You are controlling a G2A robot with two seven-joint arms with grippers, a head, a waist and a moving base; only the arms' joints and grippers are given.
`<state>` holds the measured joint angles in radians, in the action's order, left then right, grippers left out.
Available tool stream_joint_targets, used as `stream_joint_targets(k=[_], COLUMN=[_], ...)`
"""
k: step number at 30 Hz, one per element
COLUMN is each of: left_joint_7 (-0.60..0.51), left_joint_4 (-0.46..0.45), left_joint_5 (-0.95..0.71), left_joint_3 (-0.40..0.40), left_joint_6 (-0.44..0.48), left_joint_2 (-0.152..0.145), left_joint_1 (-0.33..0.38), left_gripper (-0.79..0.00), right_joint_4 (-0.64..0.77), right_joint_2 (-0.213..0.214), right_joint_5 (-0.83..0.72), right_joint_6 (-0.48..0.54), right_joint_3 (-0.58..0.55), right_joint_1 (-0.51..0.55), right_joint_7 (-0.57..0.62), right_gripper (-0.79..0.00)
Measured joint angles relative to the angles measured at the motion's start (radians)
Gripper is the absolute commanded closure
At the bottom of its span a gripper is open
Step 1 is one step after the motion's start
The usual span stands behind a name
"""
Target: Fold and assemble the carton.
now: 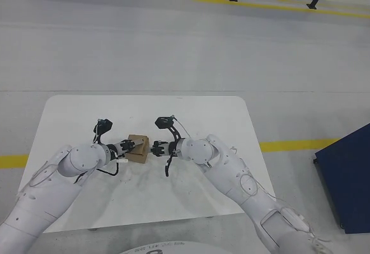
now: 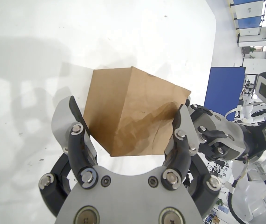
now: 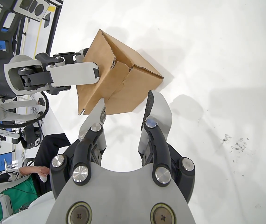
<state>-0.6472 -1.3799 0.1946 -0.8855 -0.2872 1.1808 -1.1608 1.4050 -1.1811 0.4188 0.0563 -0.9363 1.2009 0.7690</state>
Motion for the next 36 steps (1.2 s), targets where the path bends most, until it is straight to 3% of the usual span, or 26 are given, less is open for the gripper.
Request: stream_joint_targets(k=[2, 7, 16, 22, 23, 24, 25, 33, 36], left_joint_7=[0.000, -0.001, -0.004, -0.007, -0.008, -0.009, -0.009, -0.013, -0.018], left_joint_4=[0.001, 0.003, 0.006, 0.005, 0.004, 0.004, 0.004, 0.005, 0.010], left_joint_5=[0.000, 0.000, -0.006, -0.008, -0.009, -0.010, -0.012, -0.010, -0.007], left_joint_3=[-0.001, -0.005, -0.020, -0.026, -0.027, -0.029, -0.031, -0.036, -0.035], left_joint_6=[0.001, 0.006, 0.019, 0.025, 0.027, 0.028, 0.030, 0.035, 0.032], left_joint_2=[0.001, 0.002, 0.003, 0.004, 0.004, 0.004, 0.004, 0.006, 0.007], left_joint_1=[0.000, -0.001, -0.006, -0.010, -0.010, -0.011, -0.012, -0.015, -0.014], left_gripper=[-0.699, -0.705, -0.705, -0.723, -0.723, -0.720, -0.720, -0.714, -0.711], right_joint_4=[-0.001, -0.002, -0.004, -0.009, -0.010, -0.011, -0.012, -0.026, -0.030], right_joint_2=[-0.001, 0.000, -0.001, -0.006, -0.006, -0.007, -0.007, -0.015, -0.016], right_joint_5=[-0.004, -0.015, -0.017, -0.014, -0.014, -0.015, -0.016, -0.008, -0.007], right_joint_6=[0.004, 0.020, 0.004, -0.018, -0.018, -0.018, -0.018, -0.072, -0.074], right_joint_3=[0.000, -0.005, -0.009, 0.003, 0.004, 0.004, 0.004, 0.020, 0.021], right_joint_1=[0.000, 0.003, 0.001, -0.009, -0.009, -0.010, -0.010, -0.030, -0.031], right_joint_7=[-0.002, -0.006, -0.005, -0.011, -0.012, -0.012, -0.012, -0.011, -0.015], right_gripper=[-0.499, -0.551, -0.542, -0.588, -0.613, -0.745, -0.785, -0.785, -0.674])
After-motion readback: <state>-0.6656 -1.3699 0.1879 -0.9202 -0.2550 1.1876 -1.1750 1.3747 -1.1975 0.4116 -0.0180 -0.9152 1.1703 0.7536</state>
